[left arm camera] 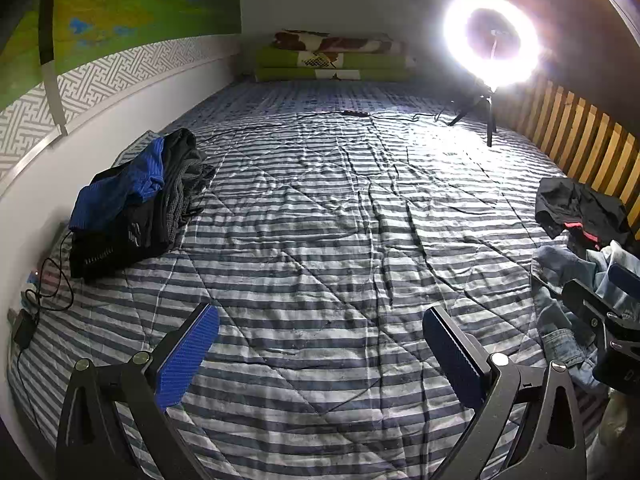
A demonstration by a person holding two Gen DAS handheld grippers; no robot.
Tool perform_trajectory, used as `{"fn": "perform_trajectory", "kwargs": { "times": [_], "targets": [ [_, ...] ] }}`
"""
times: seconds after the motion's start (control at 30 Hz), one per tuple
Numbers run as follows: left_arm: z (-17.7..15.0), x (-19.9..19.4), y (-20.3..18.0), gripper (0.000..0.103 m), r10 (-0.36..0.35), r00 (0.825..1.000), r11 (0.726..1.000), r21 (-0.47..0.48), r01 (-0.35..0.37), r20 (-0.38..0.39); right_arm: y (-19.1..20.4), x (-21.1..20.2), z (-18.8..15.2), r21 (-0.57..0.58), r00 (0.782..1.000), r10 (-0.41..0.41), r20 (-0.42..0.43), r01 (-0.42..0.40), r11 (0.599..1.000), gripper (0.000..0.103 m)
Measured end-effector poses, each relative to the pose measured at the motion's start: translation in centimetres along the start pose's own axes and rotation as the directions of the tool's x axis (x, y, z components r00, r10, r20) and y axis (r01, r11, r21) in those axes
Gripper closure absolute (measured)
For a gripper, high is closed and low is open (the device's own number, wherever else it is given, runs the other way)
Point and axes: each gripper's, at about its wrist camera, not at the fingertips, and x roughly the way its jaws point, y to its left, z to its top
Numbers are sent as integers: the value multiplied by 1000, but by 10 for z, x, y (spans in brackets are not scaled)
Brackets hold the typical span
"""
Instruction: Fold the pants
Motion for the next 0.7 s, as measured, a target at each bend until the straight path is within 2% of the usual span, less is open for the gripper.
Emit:
{"fn": "perform_trajectory", "kwargs": {
  "times": [0.7],
  "targets": [
    [-1,-5,-1,0,5,1000,1000,-10,-4,8,2,0,0,-3,1000,-1,-2,1,1000,1]
  ]
}}
